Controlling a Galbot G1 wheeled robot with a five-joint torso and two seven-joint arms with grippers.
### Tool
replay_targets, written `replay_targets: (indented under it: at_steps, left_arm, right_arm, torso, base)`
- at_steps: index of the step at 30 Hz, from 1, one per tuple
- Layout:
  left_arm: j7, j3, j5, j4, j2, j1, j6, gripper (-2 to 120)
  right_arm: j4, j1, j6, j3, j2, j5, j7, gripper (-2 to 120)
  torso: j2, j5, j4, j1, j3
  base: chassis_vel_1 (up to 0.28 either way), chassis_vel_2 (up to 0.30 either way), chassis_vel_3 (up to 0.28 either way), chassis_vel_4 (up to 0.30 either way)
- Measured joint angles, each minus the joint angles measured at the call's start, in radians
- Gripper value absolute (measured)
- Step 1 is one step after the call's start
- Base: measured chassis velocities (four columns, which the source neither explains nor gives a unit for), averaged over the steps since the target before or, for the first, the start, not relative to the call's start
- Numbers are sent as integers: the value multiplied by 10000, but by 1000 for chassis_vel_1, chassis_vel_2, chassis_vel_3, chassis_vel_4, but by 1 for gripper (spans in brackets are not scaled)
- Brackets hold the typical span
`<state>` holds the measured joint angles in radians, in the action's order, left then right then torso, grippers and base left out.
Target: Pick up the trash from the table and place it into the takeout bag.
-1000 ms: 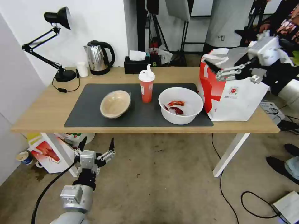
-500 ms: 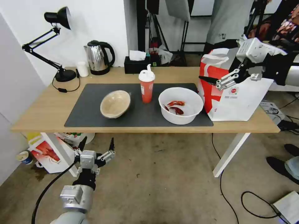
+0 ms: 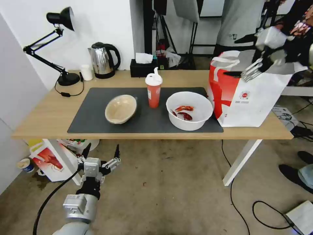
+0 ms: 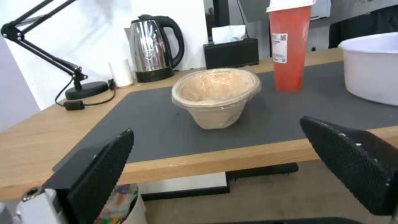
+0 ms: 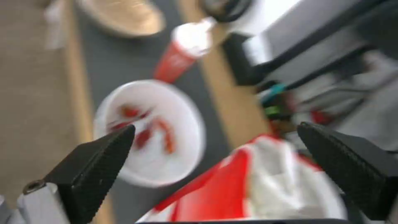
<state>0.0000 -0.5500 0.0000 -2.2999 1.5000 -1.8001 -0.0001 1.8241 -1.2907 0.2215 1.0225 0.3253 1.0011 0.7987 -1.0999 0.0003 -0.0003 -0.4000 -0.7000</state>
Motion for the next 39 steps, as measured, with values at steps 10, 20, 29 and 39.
replay_targets:
  at_steps: [10,20,29,39]
  left_arm:
    - [0,0,0,0,0,0,0,100]
    - [0,0,0,0,0,0,0,100]
    - [0,0,0,0,0,0,0,100]
    - [0,0,0,0,0,0,0,100]
  right_arm:
    - [-152,107,-49,228,1121,-374,1845,100]
    - [-236,-740,-177,879,2340,28,2122,100]
    - [57,-1389,-174,1262,3154,85,2265,100]
    - [-97,-3185,-151,2414,4497,73,2283,100]
  torso:
    - [-1,-5,2,1,0]
    - [-1,-5,4,0,0]
    - [-1,-5,3,0,0]
    - [-1,-5,4,0,0]
  base:
    - [0,0,0,0]
    - [0,0,0,0]
    - [0,0,0,0]
    - [0,0,0,0]
